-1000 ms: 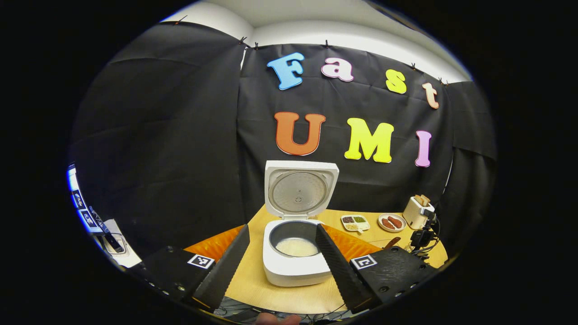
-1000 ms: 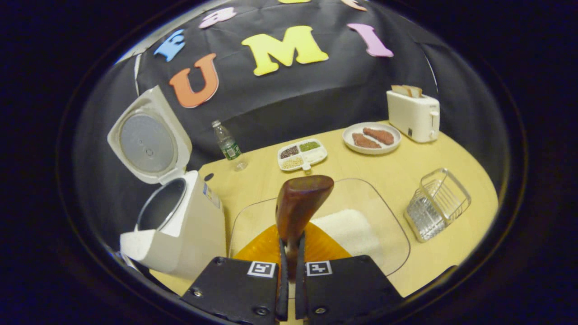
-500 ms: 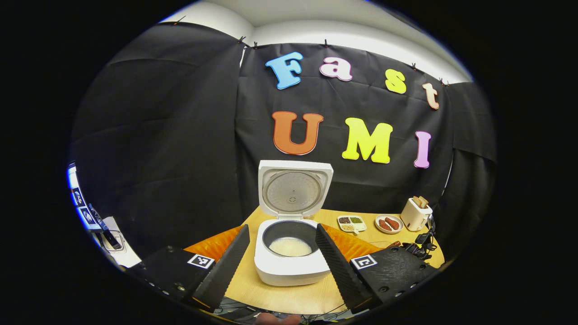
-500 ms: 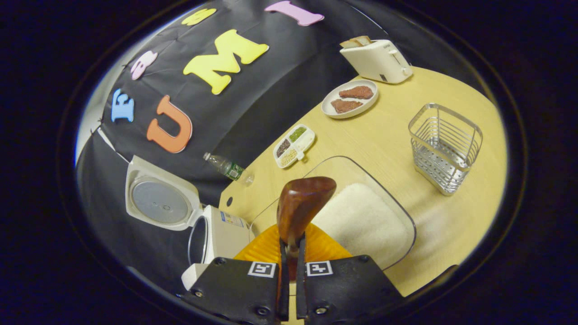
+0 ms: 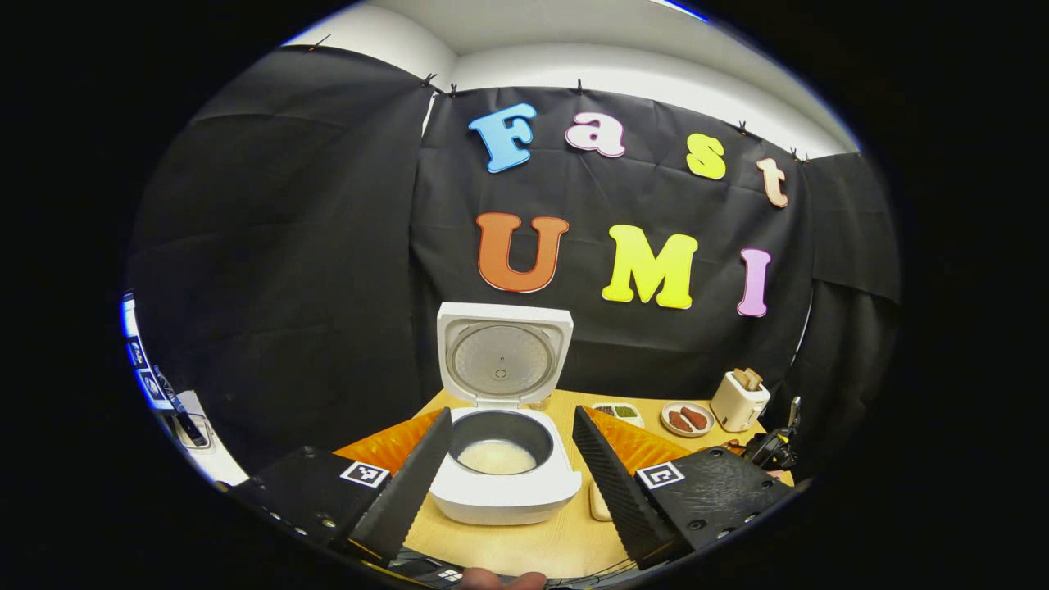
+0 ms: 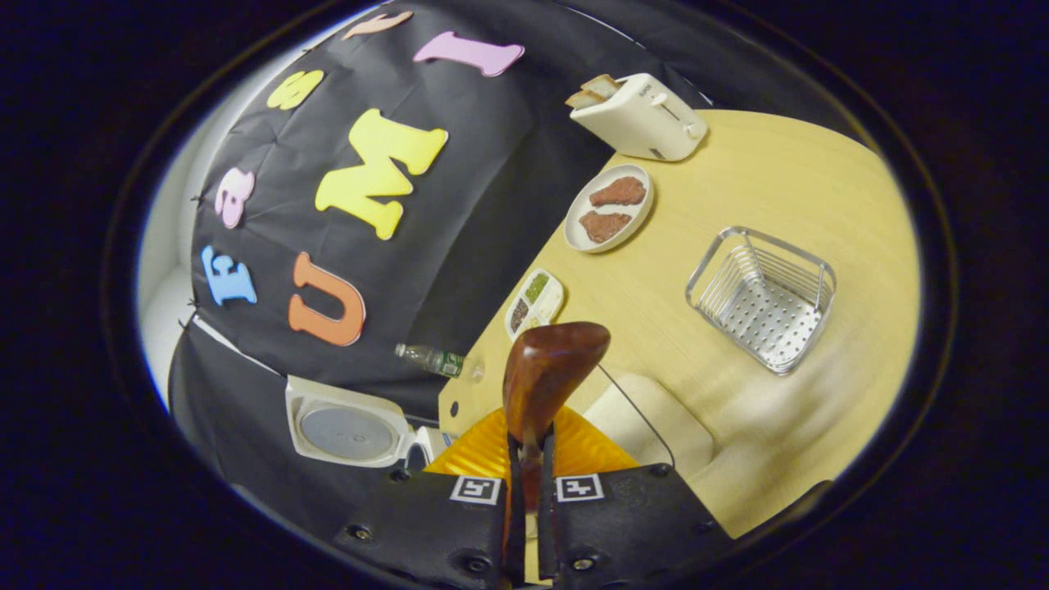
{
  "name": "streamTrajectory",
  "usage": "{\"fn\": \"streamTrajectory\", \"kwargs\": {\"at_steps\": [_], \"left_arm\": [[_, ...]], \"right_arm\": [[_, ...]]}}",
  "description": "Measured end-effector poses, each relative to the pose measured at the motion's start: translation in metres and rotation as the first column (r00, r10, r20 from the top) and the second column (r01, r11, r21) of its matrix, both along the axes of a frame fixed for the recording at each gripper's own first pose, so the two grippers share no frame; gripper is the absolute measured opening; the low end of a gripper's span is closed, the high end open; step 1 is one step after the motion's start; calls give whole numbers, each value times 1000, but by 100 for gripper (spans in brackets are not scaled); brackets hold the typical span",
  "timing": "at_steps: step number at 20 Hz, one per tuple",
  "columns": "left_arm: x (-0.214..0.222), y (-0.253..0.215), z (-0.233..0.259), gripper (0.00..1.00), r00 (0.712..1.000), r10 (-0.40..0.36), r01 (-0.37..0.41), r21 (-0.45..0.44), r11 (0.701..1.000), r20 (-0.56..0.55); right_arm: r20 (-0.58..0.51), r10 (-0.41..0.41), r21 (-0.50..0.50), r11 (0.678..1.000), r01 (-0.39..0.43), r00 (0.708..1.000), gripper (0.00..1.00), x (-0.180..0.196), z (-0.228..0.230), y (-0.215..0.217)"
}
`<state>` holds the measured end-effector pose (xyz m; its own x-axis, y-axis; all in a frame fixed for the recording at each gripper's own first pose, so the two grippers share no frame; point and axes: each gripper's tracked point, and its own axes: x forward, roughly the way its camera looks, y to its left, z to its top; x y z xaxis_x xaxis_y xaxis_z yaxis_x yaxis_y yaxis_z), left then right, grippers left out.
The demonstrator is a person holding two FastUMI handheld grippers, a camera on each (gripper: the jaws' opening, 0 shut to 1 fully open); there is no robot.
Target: Close the left gripper, press the button to open the rice cooker; take a wooden spoon from the chopstick holder with the right hand, scoop a spoonful of rice and pour it into the rice cooker, then put the wooden spoon back into the chopstick holder.
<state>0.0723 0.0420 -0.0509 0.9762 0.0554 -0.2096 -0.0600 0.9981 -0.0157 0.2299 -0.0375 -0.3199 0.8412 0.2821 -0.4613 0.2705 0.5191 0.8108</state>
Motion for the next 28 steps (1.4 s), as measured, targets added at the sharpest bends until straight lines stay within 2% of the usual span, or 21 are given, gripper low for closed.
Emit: {"fn": "streamTrajectory", "kwargs": {"at_steps": [4, 7, 9, 11, 12, 15, 19, 22, 28], "left_arm": [[-4, -5, 6, 94, 999, 1, -1, -2, 1000, 35], [-9, -2, 11, 94, 998, -5, 5, 7, 1000, 59], [-14, 4, 15, 94, 997, -8, 7, 16, 1000, 77], [-19, 12, 17, 94, 996, -6, 5, 10, 1000, 89], [-22, 17, 16, 94, 996, -5, 4, 8, 1000, 93], [-30, 32, 19, 94, 995, 5, -6, 11, 1000, 102], [-38, 58, 14, 94, 994, 31, -33, 12, 999, 102], [-45, 81, 17, 94, 991, 76, -76, -7, 997, 113], [-49, 115, 6, 94, 988, 127, -124, -38, 992, 93]], "right_arm": [[59, 7, 21, 1000, -9, 998, 11, 3, 50, -7], [127, 62, -3, 998, -62, 990, 11, 15, 94, 8], [176, 107, -22, 994, -105, 979, 13, 22, 125, 28], [213, 141, -28, 990, -138, 967, 11, 31, 151, 52], [228, 159, -34, 987, -155, 961, 13, 35, 161, 66], [253, 221, -61, 975, -212, 942, 11, 50, 181, 115], [256, 299, -90, 954, -285, 919, 11, 71, 183, 183], [225, 335, -125, 941, -314, 915, 11, 84, 169, 222], [172, 415, -268, 892, -363, 893, 11, 99, 137, 278]]}}
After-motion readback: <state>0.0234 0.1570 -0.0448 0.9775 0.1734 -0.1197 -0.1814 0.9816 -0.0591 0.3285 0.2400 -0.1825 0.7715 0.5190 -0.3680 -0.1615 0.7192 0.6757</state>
